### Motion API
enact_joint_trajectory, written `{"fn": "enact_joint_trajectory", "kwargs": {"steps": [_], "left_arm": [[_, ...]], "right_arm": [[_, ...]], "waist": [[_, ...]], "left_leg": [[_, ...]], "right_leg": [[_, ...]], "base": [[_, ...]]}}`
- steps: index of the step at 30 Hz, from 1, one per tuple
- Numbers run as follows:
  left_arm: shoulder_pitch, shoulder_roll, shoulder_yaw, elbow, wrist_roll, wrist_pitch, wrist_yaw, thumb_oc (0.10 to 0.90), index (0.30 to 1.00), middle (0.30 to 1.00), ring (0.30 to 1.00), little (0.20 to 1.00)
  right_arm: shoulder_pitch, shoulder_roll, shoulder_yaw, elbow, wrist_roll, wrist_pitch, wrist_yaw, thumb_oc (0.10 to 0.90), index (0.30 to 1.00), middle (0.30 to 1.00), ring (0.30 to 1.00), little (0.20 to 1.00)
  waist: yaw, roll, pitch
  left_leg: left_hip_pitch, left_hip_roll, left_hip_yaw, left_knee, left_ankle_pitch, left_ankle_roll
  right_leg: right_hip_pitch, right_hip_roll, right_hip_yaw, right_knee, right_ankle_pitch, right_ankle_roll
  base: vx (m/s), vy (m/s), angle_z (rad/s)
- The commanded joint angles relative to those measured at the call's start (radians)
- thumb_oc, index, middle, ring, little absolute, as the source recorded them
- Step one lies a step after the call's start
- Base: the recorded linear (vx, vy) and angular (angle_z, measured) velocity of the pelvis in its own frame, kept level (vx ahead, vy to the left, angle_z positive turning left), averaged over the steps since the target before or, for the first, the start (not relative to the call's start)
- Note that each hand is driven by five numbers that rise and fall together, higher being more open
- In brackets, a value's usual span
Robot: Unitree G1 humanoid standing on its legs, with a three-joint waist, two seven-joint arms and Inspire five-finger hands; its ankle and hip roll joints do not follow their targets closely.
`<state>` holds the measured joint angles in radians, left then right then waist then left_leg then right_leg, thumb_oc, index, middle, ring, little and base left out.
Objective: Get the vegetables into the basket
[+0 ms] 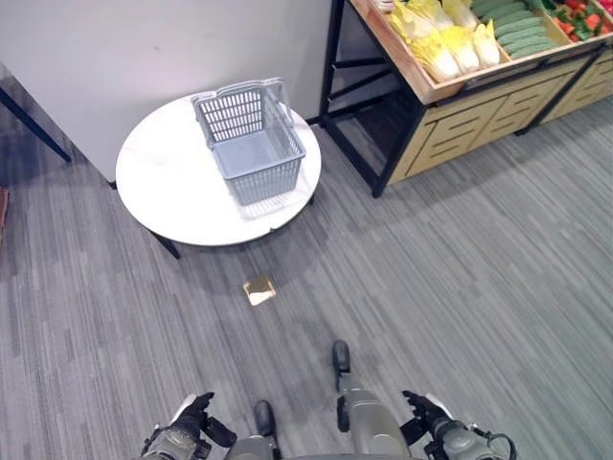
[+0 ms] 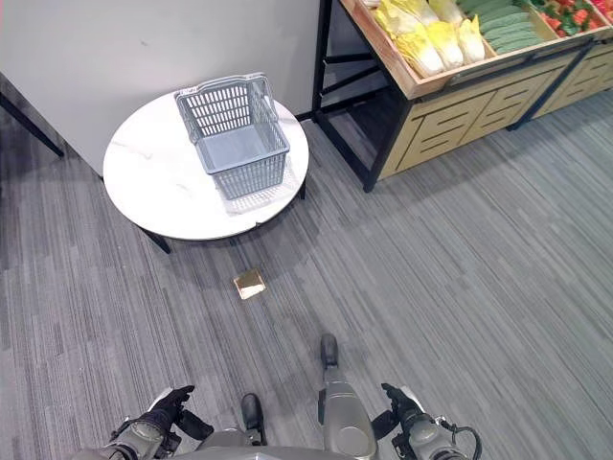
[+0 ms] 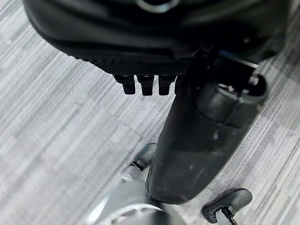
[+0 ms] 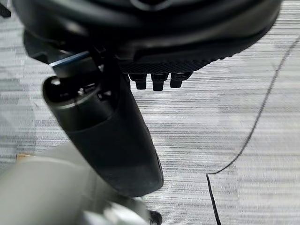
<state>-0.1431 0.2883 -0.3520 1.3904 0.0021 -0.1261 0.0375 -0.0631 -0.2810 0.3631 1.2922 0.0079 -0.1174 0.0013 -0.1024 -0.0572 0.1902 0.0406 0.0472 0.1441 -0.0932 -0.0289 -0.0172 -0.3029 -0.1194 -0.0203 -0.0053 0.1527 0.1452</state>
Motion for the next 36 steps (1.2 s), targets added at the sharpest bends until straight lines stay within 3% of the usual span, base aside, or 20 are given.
{"fn": "enact_joint_trajectory", "kwargs": {"steps": [1, 2, 3, 5, 8, 9, 10, 14, 15, 17, 20, 23, 26, 28, 31, 36], "left_arm": [[0.014, -0.001, 0.013, -0.012, 0.028, -0.018, -0.010, 0.900, 1.000, 1.000, 1.000, 1.000], [0.014, -0.001, 0.013, -0.012, 0.028, -0.018, -0.010, 0.900, 1.000, 1.000, 1.000, 1.000], [0.018, -0.009, 0.014, -0.008, 0.027, -0.017, -0.014, 0.900, 1.000, 1.000, 1.000, 1.000], [0.021, -0.014, 0.015, -0.007, 0.024, -0.015, -0.018, 0.900, 1.000, 1.000, 1.000, 1.000], [0.021, -0.028, 0.008, -0.009, 0.017, -0.016, -0.020, 0.900, 1.000, 1.000, 1.000, 1.000], [0.011, -0.028, -0.001, -0.016, 0.012, -0.014, -0.017, 0.900, 1.000, 1.000, 1.000, 1.000], [0.009, -0.028, -0.004, -0.017, 0.011, -0.013, -0.016, 0.900, 1.000, 1.000, 1.000, 1.000], [0.008, -0.027, -0.010, -0.020, 0.013, -0.013, -0.013, 0.900, 1.000, 1.000, 1.000, 1.000], [0.012, -0.028, -0.010, -0.018, 0.016, -0.013, -0.008, 0.900, 1.000, 1.000, 1.000, 1.000], [0.019, -0.029, -0.009, -0.017, 0.016, -0.015, 0.002, 0.900, 1.000, 1.000, 1.000, 1.000], [0.021, -0.022, -0.003, -0.021, 0.011, -0.020, 0.005, 0.900, 1.000, 1.000, 1.000, 1.000], [0.022, -0.019, 0.001, -0.018, 0.011, -0.021, 0.003, 0.900, 1.000, 1.000, 1.000, 1.000], [0.024, -0.011, 0.002, -0.015, 0.020, -0.020, 0.003, 0.900, 1.000, 1.000, 1.000, 1.000], [0.017, 0.001, -0.010, -0.022, 0.036, -0.022, 0.003, 0.900, 1.000, 1.000, 1.000, 1.000], [0.015, 0.016, -0.015, -0.026, 0.044, -0.023, -0.003, 0.900, 1.000, 1.000, 1.000, 1.000], [0.015, 0.042, -0.011, -0.027, 0.055, -0.019, -0.005, 0.900, 1.000, 1.000, 1.000, 1.000]], "right_arm": [[-0.039, -0.049, 0.018, -0.013, 0.037, -0.019, 0.001, 0.900, 1.000, 1.000, 1.000, 1.000], [-0.039, -0.049, 0.018, -0.013, 0.037, -0.019, 0.001, 0.900, 1.000, 1.000, 1.000, 1.000], [-0.041, -0.062, 0.016, -0.012, 0.037, -0.022, 0.004, 0.900, 1.000, 1.000, 1.000, 1.000], [-0.043, -0.070, 0.015, -0.012, 0.039, -0.024, 0.006, 0.900, 1.000, 1.000, 1.000, 1.000], [-0.046, -0.098, 0.007, -0.009, 0.045, -0.029, 0.006, 0.900, 1.000, 1.000, 1.000, 1.000], [-0.044, -0.117, 0.000, 0.000, 0.040, -0.028, 0.001, 0.900, 1.000, 1.000, 1.000, 1.000], [-0.040, -0.123, -0.008, 0.004, 0.043, -0.027, -0.002, 0.900, 1.000, 1.000, 1.000, 1.000], [-0.035, -0.129, -0.015, 0.016, 0.041, -0.024, -0.008, 0.900, 1.000, 1.000, 1.000, 1.000], [-0.032, -0.133, -0.016, 0.020, 0.036, -0.020, -0.011, 0.900, 1.000, 1.000, 1.000, 1.000], [-0.029, -0.134, -0.018, 0.018, 0.028, -0.022, -0.019, 0.900, 1.000, 1.000, 1.000, 1.000], [-0.027, -0.136, -0.019, 0.015, 0.022, -0.025, -0.024, 0.900, 1.000, 1.000, 1.000, 1.000], [-0.025, -0.130, -0.022, 0.019, 0.018, -0.024, -0.021, 0.900, 1.000, 1.000, 1.000, 1.000], [-0.020, -0.114, -0.025, 0.028, 0.012, -0.020, -0.020, 0.900, 1.000, 1.000, 1.000, 1.000], [-0.025, -0.091, -0.010, 0.022, 0.004, -0.016, -0.013, 0.900, 1.000, 1.000, 1.000, 1.000], [-0.034, -0.074, -0.001, 0.017, 0.004, -0.014, -0.011, 0.900, 1.000, 1.000, 1.000, 1.000], [-0.045, -0.055, 0.015, 0.007, -0.005, -0.009, -0.004, 0.900, 1.000, 1.000, 1.000, 1.000]], "waist": [[-0.008, 0.037, 0.013], [-0.008, 0.037, 0.013], [-0.009, 0.057, -0.001], [-0.009, 0.072, -0.009], [-0.008, 0.096, -0.012], [-0.005, 0.087, -0.002], [-0.002, 0.083, 0.002], [0.008, 0.069, 0.012], [0.018, 0.067, 0.013], [0.029, 0.078, 0.015], [0.049, 0.094, 0.019], [0.051, 0.094, 0.014], [0.048, 0.077, -0.002], [0.046, 0.044, -0.005], [0.046, 0.012, -0.004], [0.052, -0.015, -0.003]], "left_leg": [[0.045, -0.008, 0.016, 0.067, -0.035, -0.033], [0.045, -0.008, 0.016, 0.067, -0.035, -0.033], [0.049, 0.014, 0.006, 0.084, -0.021, -0.050], [0.048, 0.040, -0.003, 0.111, 0.003, -0.070], [0.021, 0.075, -0.038, 0.215, 0.102, -0.111], [-0.039, 0.067, -0.064, 0.339, 0.152, -0.118], [-0.060, 0.067, -0.064, 0.346, 0.162, -0.113], [-0.161, 0.061, -0.049, 0.308, 0.117, -0.089], [-0.196, 0.079, -0.028, 0.248, 0.098, -0.084], [-0.245, 0.112, -0.006, 0.159, 0.151, -0.098], [-0.276, 0.137, -0.027, 0.081, 0.223, -0.113], [-0.253, 0.146, -0.006, 0.077, 0.213, -0.112], [-0.242, 0.122, 0.027, 0.085, 0.192, -0.096], [-0.233, 0.084, 0.066, 0.105, 0.151, -0.067], [-0.229, 0.055, 0.099, 0.118, 0.117, -0.044], [-0.214, 0.030, 0.132, 0.112, 0.083, -0.018]], "right_leg": [[0.005, 0.004, 0.028, 0.068, 0.035, 0.011], [0.005, 0.004, 0.028, 0.068, 0.035, 0.011], [0.019, 0.017, 0.003, 0.076, 0.015, -0.006], [0.029, 0.034, -0.015, 0.096, -0.015, -0.025], [0.056, 0.067, -0.040, 0.145, -0.080, -0.068], [0.087, 0.071, -0.040, 0.154, -0.109, -0.094], [0.100, 0.067, -0.040, 0.152, -0.114, -0.096], [0.139, 0.038, -0.039, 0.133, -0.126, -0.085], [0.153, 0.026, -0.034, 0.123, -0.136, -0.076], [0.171, 0.016, -0.030, 0.112, -0.148, -0.065], [0.205, 0.018, -0.008, 0.113, -0.168, -0.060], [0.229, 0.010, 0.015, 0.121, -0.186, -0.049], [0.247, -0.029, 0.035, 0.116, -0.167, -0.024], [0.231, -0.074, 0.064, 0.125, -0.093, 0.007], [0.207, -0.103, 0.094, 0.129, 0.000, 0.028], [0.180, -0.129, 0.093, 0.140, 0.109, 0.047]], "base": [[0.22, -0.150, 0.86], [0.22, -0.202, 0.26], [0.23, -0.239, 0.13], [0.28, -0.293, 0.21], [0.28, -0.311, 0.19], [0.28, -0.303, 0.11], [0.24, -0.203, 0.11], [0.15, -0.012, 0.02], [0.18, 0.103, 0.07], [0.23, 0.169, -0.10], [0.24, 0.207, -0.25], [0.18, 0.187, -0.45], [0.19, 0.275, -0.37], [0.18, 0.395, -0.05], [0.08, 0.248, -0.13], [0.05, 0.186, -0.28]]}}
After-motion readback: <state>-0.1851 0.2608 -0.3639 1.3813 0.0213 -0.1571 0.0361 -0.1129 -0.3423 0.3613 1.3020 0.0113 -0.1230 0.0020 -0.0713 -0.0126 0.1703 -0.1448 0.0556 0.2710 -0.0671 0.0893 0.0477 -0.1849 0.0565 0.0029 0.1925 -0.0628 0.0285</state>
